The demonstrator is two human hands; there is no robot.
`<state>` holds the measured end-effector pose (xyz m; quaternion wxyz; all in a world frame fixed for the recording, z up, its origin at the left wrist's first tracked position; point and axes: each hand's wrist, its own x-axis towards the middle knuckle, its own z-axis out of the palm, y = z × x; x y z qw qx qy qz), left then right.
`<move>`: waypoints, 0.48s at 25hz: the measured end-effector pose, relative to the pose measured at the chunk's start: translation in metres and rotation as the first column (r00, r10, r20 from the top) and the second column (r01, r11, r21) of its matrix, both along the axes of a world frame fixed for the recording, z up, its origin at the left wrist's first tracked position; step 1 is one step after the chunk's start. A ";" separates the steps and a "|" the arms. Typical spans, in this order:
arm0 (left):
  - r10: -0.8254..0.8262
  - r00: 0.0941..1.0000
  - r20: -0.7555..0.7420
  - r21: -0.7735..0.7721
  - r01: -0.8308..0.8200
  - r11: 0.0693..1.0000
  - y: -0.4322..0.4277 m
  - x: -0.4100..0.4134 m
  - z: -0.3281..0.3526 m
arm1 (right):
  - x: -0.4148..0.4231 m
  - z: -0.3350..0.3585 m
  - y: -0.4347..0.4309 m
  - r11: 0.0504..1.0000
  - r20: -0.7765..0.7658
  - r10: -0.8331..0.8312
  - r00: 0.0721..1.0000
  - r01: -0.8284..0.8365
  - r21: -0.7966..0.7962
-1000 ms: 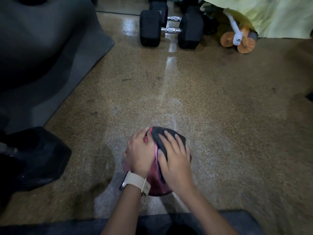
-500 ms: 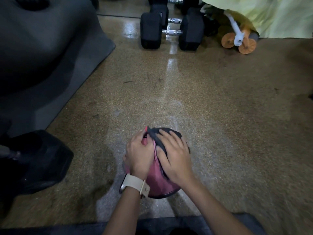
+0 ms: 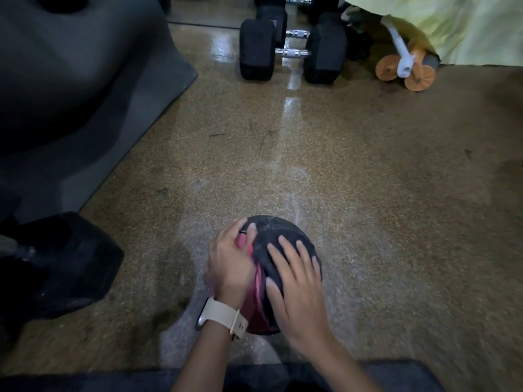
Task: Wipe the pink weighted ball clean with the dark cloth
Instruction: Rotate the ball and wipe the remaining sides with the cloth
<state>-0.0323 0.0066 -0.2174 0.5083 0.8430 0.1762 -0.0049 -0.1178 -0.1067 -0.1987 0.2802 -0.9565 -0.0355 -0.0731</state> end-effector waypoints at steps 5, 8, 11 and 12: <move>-0.005 1.000 -0.017 0.073 0.006 0.997 -0.006 -0.003 0.010 | 0.108 0.013 -0.018 0.977 -0.369 -0.122 0.922 0.176 0.117; 0.012 0.999 -0.034 0.058 -0.010 0.998 -0.005 0.001 0.014 | 0.084 0.012 -0.004 0.984 -0.231 -0.169 0.958 0.177 0.014; -0.004 1.000 0.002 -0.008 0.004 1.000 -0.001 0.002 0.013 | 0.025 0.013 0.009 0.996 -0.073 -0.091 0.993 0.089 -0.029; -0.011 1.000 0.017 -0.010 0.011 1.000 0.000 0.002 0.012 | 0.033 0.012 0.008 0.997 -0.087 -0.062 0.994 0.058 -0.048</move>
